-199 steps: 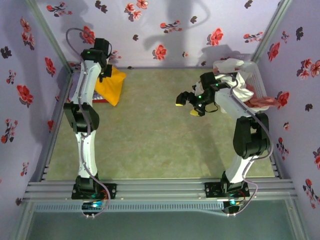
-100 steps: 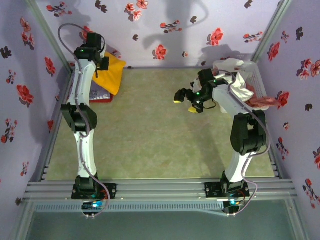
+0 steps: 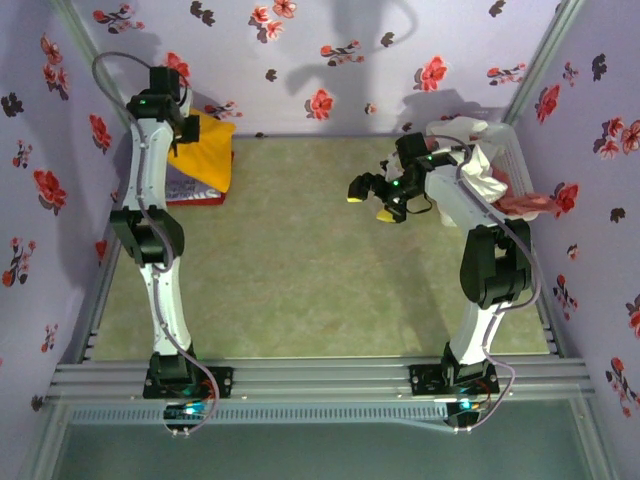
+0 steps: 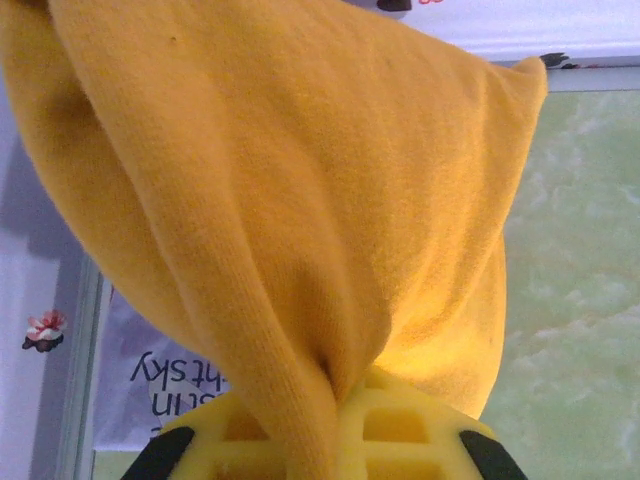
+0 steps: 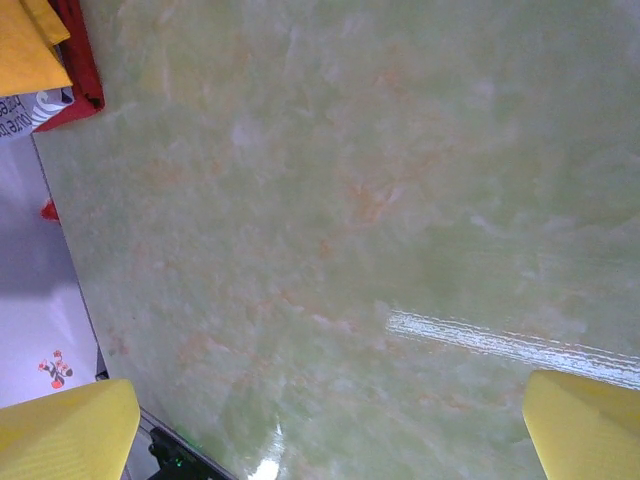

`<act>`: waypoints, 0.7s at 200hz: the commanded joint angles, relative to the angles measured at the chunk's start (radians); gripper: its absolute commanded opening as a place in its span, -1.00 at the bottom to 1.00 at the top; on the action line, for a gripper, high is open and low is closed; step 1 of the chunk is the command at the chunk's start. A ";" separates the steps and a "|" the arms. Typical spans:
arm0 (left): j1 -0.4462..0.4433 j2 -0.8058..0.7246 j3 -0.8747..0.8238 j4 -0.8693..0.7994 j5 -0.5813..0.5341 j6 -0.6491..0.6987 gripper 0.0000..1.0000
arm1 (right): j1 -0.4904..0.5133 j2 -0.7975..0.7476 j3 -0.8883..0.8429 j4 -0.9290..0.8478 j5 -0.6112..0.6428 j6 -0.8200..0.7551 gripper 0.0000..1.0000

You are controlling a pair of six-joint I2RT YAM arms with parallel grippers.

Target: Fold and stack the t-shirts

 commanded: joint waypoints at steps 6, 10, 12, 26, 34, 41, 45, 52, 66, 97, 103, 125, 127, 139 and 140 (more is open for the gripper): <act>0.031 0.003 -0.023 0.005 0.011 0.002 -1.00 | 0.009 0.007 0.011 -0.018 -0.004 -0.004 0.99; 0.034 0.007 -0.022 0.006 0.011 0.010 -1.00 | 0.008 0.008 0.010 -0.015 -0.006 -0.001 0.99; 0.036 0.008 -0.022 0.006 0.010 0.013 -1.00 | 0.008 0.009 0.010 -0.013 -0.006 0.000 0.99; 0.050 0.021 -0.024 0.013 0.004 0.046 -1.00 | 0.012 0.016 0.011 -0.004 -0.009 0.008 0.99; 0.062 0.029 -0.026 0.021 0.002 0.060 -1.00 | 0.014 0.022 0.018 -0.005 -0.014 0.010 0.99; 0.074 0.037 -0.029 0.028 0.004 0.067 -1.00 | 0.018 0.027 0.024 -0.009 -0.015 0.008 0.99; 0.081 0.041 -0.032 0.032 0.007 0.070 -1.00 | 0.019 0.030 0.028 -0.014 -0.014 0.004 0.99; 0.092 0.047 -0.036 0.038 0.011 0.077 -1.00 | 0.021 0.036 0.035 -0.025 -0.012 0.000 0.99; 0.110 0.060 -0.046 0.053 0.009 0.088 -1.00 | 0.023 0.043 0.045 -0.043 -0.011 -0.009 0.99; 0.143 0.074 -0.078 0.095 0.008 0.097 -1.00 | 0.027 0.071 0.087 -0.085 -0.020 -0.004 0.99; 0.148 0.078 -0.085 0.103 0.009 0.104 -1.00 | 0.030 0.074 0.097 -0.091 -0.015 -0.004 0.99; 0.166 0.103 -0.083 0.111 0.007 0.119 -1.00 | 0.040 0.102 0.137 -0.105 -0.020 0.003 0.99; 0.167 0.105 -0.082 0.110 0.008 0.120 -1.00 | 0.041 0.106 0.143 -0.108 -0.021 0.004 0.99; 0.172 0.118 -0.087 0.110 0.011 0.131 -1.00 | 0.047 0.129 0.177 -0.132 -0.023 0.002 0.99; 0.172 0.119 -0.088 0.111 0.010 0.133 -1.00 | 0.047 0.130 0.180 -0.134 -0.023 0.001 0.99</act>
